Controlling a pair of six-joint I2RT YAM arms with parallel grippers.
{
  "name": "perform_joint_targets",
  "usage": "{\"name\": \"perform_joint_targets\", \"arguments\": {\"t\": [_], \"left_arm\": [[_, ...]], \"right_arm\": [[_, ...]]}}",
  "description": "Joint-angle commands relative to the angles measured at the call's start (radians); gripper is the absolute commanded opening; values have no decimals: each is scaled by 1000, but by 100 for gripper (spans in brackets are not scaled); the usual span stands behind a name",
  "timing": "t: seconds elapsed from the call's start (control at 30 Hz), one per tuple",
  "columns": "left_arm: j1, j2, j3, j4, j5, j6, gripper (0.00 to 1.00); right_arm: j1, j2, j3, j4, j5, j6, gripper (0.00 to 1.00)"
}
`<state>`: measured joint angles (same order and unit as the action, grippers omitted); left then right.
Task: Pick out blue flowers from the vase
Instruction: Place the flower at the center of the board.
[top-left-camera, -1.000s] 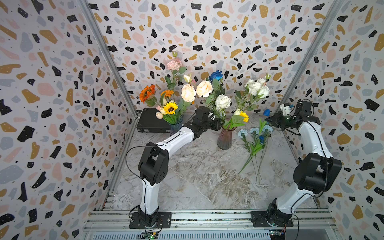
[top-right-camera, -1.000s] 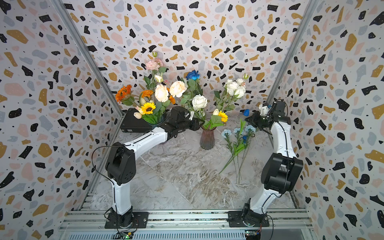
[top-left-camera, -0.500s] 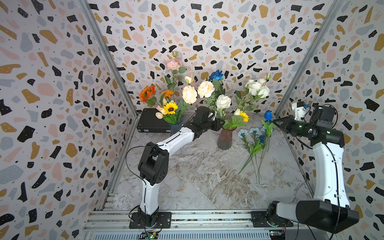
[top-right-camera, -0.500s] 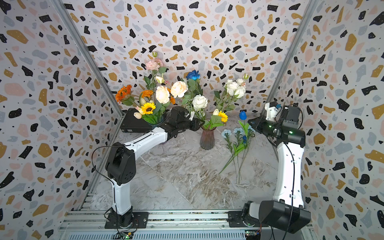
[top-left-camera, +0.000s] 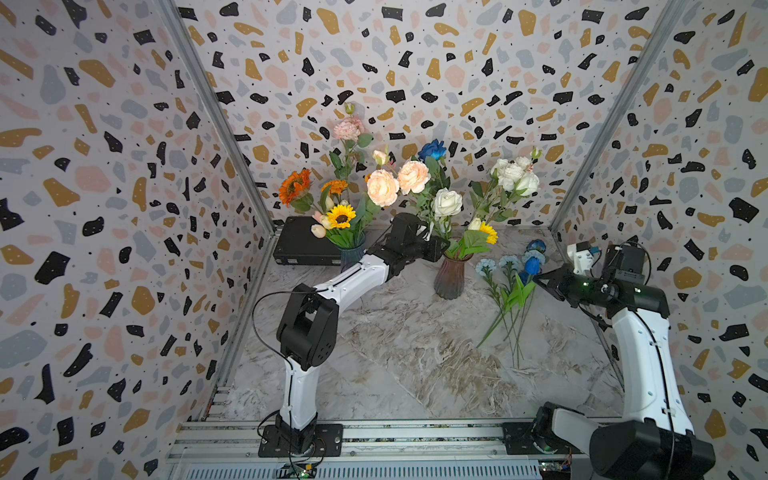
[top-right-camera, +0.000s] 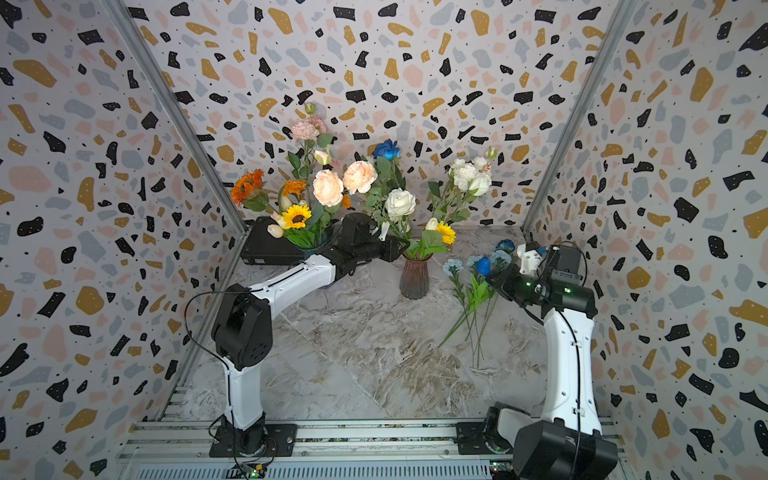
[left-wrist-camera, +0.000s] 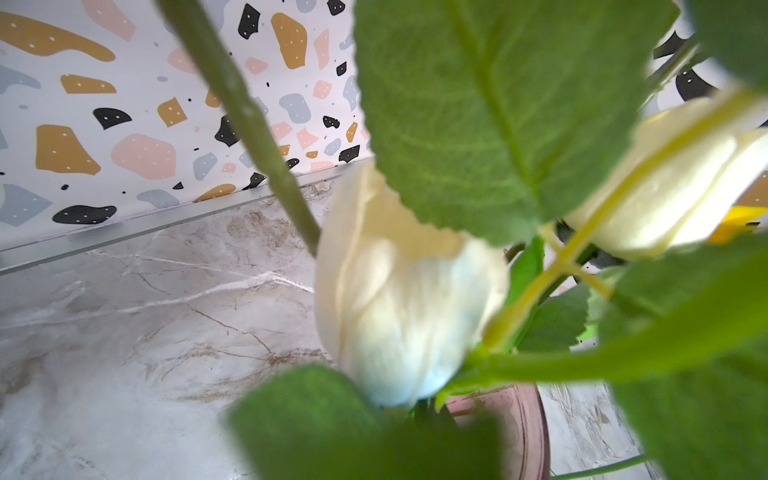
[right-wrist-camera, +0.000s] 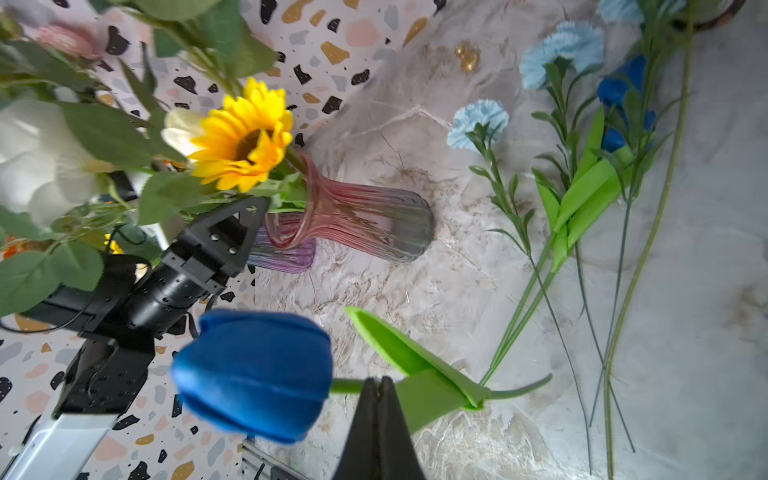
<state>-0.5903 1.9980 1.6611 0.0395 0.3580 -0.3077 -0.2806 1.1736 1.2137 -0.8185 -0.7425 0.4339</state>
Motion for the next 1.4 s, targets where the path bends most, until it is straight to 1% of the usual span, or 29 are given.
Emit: {"name": "perform_joint_targets", "arguments": {"t": [0.0,0.17,0.23,0.37,0.57,0.63,0.77,1.03,1.07,1.17,1.23,1.3,1.37], "left_arm": [[7,12,-20,29,-16,9,35],[7,16,-18,28,-19,6,35],[7,15,-20,29,-21,6,35],[7,7,-30,36,-19,7,34],[7,1,-41,40,-13,13,34],[7,1,-44,42,-10,12,34],[7,3,-47,48,-7,8,34],[7,13,-41,45,5,3,33],[7,13,-42,45,6,3,33],[7,13,-45,44,5,5,32],[7,13,-49,45,4,4,32],[7,10,-52,45,4,5,32],[7,7,-56,45,4,5,32]], "right_arm": [[-3,46,10,56,-2,-5,0],[-3,185,41,93,39,-35,0],[-3,242,67,113,74,-45,0],[-3,357,132,174,104,-26,0],[-2,591,290,188,120,-30,0],[5,648,325,191,135,-37,0],[45,710,339,193,194,-64,0],[66,771,323,212,202,-66,0],[66,765,323,208,205,-71,2],[69,702,312,206,232,-86,23],[77,642,310,194,266,-100,32],[86,573,307,180,297,-114,38],[95,487,304,167,312,-126,40]]}}
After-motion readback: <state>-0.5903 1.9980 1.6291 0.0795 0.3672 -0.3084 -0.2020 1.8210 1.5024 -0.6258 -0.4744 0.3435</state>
